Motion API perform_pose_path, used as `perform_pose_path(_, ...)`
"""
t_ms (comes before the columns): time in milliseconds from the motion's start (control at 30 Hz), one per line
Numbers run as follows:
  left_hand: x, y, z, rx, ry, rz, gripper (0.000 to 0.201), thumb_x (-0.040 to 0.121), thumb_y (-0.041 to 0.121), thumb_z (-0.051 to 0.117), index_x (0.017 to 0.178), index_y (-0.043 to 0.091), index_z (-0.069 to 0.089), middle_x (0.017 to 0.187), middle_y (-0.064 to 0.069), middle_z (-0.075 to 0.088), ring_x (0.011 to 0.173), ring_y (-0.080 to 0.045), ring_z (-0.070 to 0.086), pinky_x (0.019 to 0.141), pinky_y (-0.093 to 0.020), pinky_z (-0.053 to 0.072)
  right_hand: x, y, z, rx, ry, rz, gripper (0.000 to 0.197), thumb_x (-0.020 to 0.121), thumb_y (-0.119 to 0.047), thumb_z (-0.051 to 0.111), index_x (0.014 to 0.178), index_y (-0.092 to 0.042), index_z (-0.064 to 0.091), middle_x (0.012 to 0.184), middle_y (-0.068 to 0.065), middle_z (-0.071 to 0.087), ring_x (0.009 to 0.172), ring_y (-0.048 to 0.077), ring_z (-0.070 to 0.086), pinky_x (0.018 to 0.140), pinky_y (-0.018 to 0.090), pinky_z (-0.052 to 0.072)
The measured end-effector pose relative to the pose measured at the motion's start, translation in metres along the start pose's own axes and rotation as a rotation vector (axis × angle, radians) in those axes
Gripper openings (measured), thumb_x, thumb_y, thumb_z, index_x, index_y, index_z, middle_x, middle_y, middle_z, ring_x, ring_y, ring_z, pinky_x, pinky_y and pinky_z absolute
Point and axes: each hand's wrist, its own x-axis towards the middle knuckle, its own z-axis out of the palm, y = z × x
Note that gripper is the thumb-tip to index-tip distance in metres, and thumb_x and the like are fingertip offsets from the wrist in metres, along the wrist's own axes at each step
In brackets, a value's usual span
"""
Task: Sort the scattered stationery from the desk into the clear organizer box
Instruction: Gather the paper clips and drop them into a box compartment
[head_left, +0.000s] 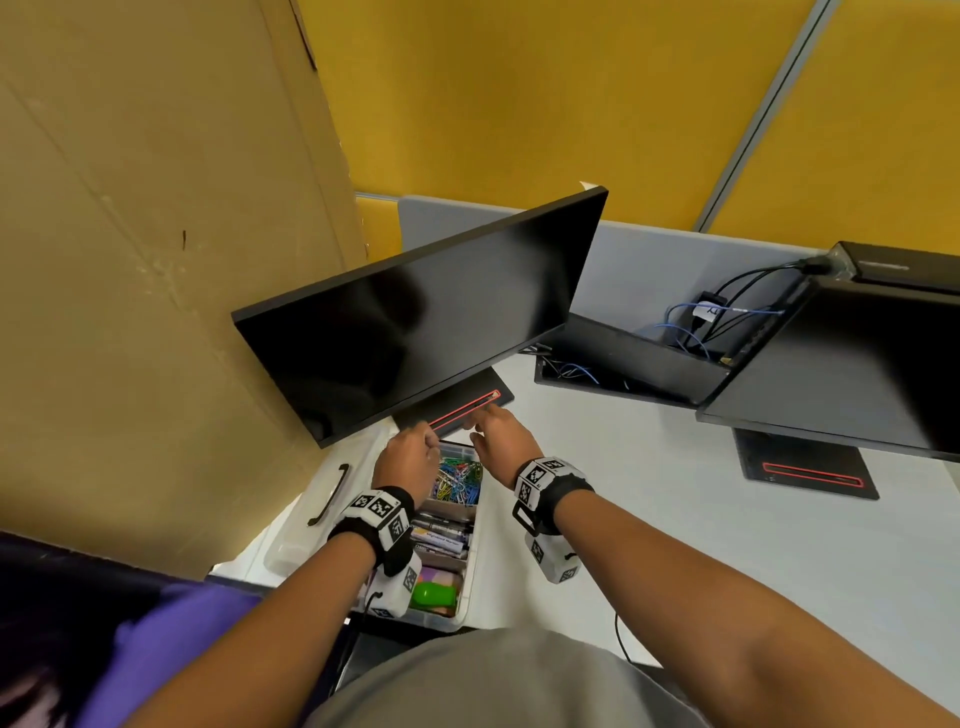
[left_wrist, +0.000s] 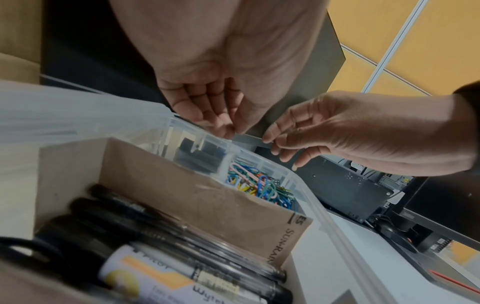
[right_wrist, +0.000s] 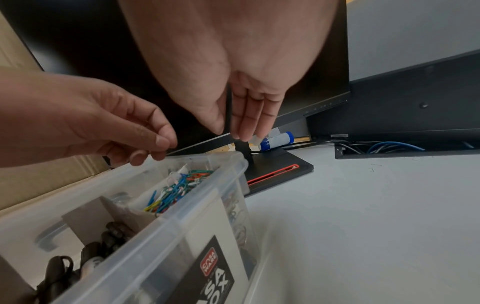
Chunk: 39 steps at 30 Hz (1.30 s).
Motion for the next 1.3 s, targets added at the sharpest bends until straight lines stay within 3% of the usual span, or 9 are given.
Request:
perform_pose_path(167, -0.002, -0.010, -0.007, 0.015, 0.077, -0.027, 0.009, 0.093, 0.014, 0.053, 0.097, 0.019, 0.060, 0.100, -0.004, 0.059, 0.088, -0.021, 0.058, 0.073, -0.030, 0.048, 0.003, -0.007, 0.009, -0.018, -0.111, -0.022, 0.027, 0.095, -0.016, 0.057, 0.122, -0.017, 0.062, 0.126, 0.006, 0.059, 0.110, 0.023, 0.059, 0.093, 0.034, 0.051)
perform_pose_path(300, -0.007, -0.021, -0.016, 0.094, 0.162, -0.032, 0.016, 0.089, 0.012, 0.059, 0.105, 0.016, 0.061, 0.107, -0.008, 0.056, 0.099, -0.026, 0.055, 0.088, -0.037, 0.045, 0.004, -0.011, 0.016, -0.058, -0.169, -0.083, 0.026, 0.095, -0.015, 0.054, 0.119, -0.021, 0.063, 0.118, 0.008, 0.065, 0.101, 0.028, 0.063, 0.083, 0.038, 0.053)
perform_pose_path(400, -0.013, -0.030, -0.020, 0.173, 0.196, -0.093, 0.026, 0.086, 0.014, 0.063, 0.112, 0.018, 0.058, 0.111, -0.008, 0.053, 0.105, -0.027, 0.051, 0.094, -0.038, 0.041, 0.006, -0.009, 0.016, -0.065, -0.196, -0.103, 0.030, 0.094, -0.010, 0.055, 0.121, -0.020, 0.062, 0.117, 0.009, 0.066, 0.100, 0.029, 0.064, 0.083, 0.037, 0.054)
perform_pose_path(700, -0.041, -0.055, -0.019, 0.295, 0.070, -0.345, 0.037, 0.089, 0.022, 0.058, 0.126, 0.018, 0.051, 0.119, -0.009, 0.055, 0.112, -0.030, 0.054, 0.095, -0.042, 0.039, 0.009, 0.001, 0.013, -0.092, -0.248, -0.171, 0.032, 0.090, -0.007, 0.061, 0.120, -0.017, 0.060, 0.116, 0.008, 0.066, 0.100, 0.028, 0.064, 0.080, 0.034, 0.050)
perform_pose_path(1133, -0.047, -0.035, -0.008, 0.253, 0.097, -0.352, 0.035, 0.095, 0.017, 0.053, 0.130, 0.021, 0.052, 0.126, -0.010, 0.056, 0.118, -0.029, 0.052, 0.100, -0.042, 0.035, 0.002, 0.026, 0.004, -0.096, -0.269, -0.198, 0.030, 0.090, -0.012, 0.063, 0.119, -0.014, 0.056, 0.115, 0.009, 0.063, 0.101, 0.026, 0.063, 0.083, 0.035, 0.052)
perform_pose_path(1300, -0.049, -0.013, 0.000, 0.210, 0.102, -0.287, 0.033, 0.096, 0.017, 0.052, 0.128, 0.022, 0.053, 0.123, -0.008, 0.057, 0.116, -0.028, 0.052, 0.099, -0.041, 0.033, -0.003, 0.047, -0.012, -0.109, -0.258, -0.147, 0.024, 0.093, -0.014, 0.059, 0.117, -0.014, 0.053, 0.114, 0.009, 0.064, 0.099, 0.028, 0.063, 0.076, 0.032, 0.047)
